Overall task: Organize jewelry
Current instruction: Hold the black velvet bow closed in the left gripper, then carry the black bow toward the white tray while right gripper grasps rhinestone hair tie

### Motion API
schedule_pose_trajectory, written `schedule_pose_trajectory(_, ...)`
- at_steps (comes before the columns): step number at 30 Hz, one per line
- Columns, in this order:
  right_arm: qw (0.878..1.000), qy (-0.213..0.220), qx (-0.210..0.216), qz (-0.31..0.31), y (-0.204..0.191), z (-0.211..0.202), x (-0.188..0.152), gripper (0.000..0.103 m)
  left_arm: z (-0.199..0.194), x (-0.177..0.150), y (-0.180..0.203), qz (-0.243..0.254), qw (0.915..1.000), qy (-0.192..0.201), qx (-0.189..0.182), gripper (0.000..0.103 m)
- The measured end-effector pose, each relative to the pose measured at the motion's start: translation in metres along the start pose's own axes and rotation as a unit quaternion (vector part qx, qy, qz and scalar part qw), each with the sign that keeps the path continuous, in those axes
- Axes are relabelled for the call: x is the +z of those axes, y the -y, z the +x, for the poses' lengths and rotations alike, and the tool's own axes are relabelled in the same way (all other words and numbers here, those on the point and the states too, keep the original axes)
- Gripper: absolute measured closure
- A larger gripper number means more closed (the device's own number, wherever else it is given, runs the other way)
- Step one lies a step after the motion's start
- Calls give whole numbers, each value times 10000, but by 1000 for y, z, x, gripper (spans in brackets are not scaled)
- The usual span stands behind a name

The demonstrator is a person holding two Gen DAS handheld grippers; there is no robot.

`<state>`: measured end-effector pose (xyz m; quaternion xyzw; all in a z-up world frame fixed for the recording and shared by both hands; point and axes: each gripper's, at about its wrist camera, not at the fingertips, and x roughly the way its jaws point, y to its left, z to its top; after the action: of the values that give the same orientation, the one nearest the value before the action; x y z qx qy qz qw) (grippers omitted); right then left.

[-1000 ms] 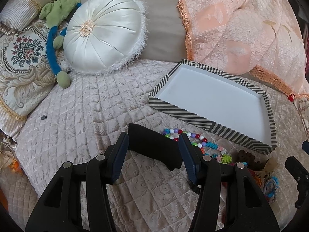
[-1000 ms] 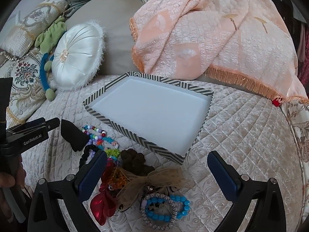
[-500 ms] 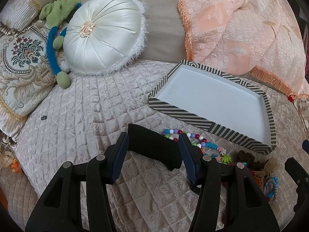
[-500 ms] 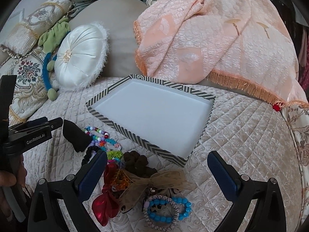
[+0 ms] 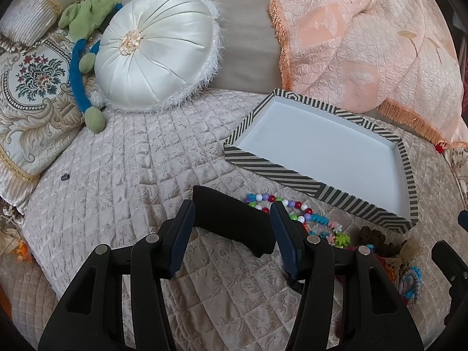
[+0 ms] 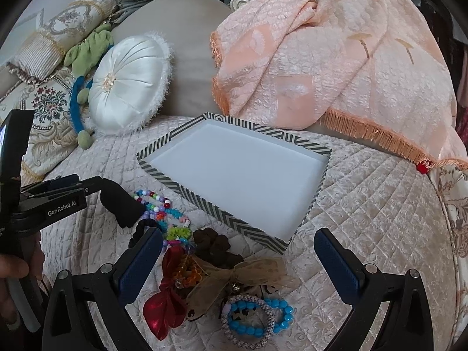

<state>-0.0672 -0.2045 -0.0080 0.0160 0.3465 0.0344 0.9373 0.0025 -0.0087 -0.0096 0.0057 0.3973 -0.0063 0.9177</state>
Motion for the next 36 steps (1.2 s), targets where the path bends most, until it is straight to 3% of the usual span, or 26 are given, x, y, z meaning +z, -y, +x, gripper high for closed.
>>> schedule_pose_trajectory(5,9999,96,-62,60,7,-5,1,1,3,5,-19,-334,9994,-67,-83,50)
schedule_pose_trajectory(12,9991,-30,174,382,22,-3,-2,1,13,7,-40,-756,9964,-320,-202,49)
schedule_pose_trajectory(15,9990,0,204,391,23,-6,-2,1,17,7,-41,-814,9954,-413,-274,41)
schedule_pose_trajectory(20,9992,2,96,383,29,-8,-2,2,30,6,-44,-1031,9913,-669,-482,39)
schedule_pose_trajectory(21,9991,-16,90,415,33,-8,-2,2,35,4,-45,-1135,9890,-768,-549,33)
schedule_pose_trajectory(27,9963,-301,110,793,58,-2,-9,18,55,0,-44,-1459,9812,-1099,-618,31)
schedule_pose_trajectory(36,9901,-740,96,1189,85,13,-22,19,83,-2,-45,-1807,9727,-1311,-630,31)
